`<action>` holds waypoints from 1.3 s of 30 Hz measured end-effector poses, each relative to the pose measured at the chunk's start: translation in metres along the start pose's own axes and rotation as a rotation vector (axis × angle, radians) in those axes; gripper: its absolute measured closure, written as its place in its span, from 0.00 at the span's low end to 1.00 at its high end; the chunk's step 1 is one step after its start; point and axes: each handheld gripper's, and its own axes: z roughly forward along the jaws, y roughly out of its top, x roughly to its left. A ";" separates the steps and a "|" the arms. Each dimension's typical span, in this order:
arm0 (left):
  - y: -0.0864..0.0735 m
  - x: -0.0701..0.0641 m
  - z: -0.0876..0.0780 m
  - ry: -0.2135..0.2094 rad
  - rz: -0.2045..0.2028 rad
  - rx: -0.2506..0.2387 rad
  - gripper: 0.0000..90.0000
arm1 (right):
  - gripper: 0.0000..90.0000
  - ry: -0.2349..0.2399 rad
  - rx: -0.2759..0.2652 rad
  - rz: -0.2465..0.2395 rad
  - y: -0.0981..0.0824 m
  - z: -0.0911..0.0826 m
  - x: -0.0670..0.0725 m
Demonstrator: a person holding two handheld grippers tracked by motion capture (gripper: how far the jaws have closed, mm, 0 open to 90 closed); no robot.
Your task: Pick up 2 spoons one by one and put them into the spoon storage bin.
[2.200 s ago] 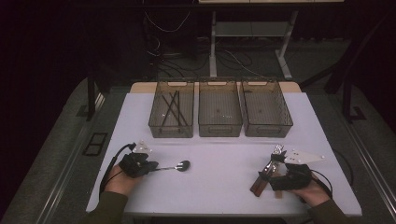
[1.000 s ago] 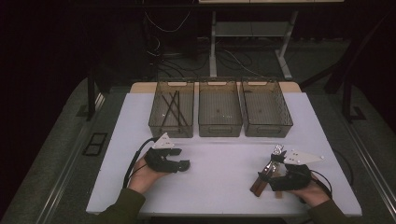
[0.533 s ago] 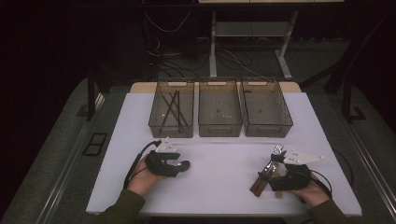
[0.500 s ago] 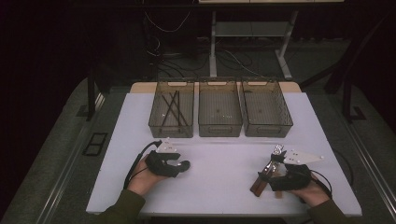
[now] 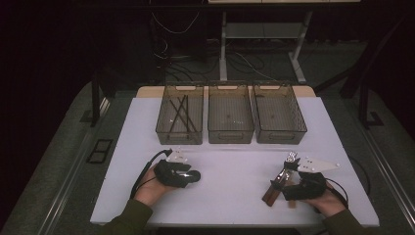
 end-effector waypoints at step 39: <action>-0.007 -0.008 -0.020 -0.035 0.069 0.010 0.97 | 0.13 0.001 0.000 0.001 0.000 0.000 -0.001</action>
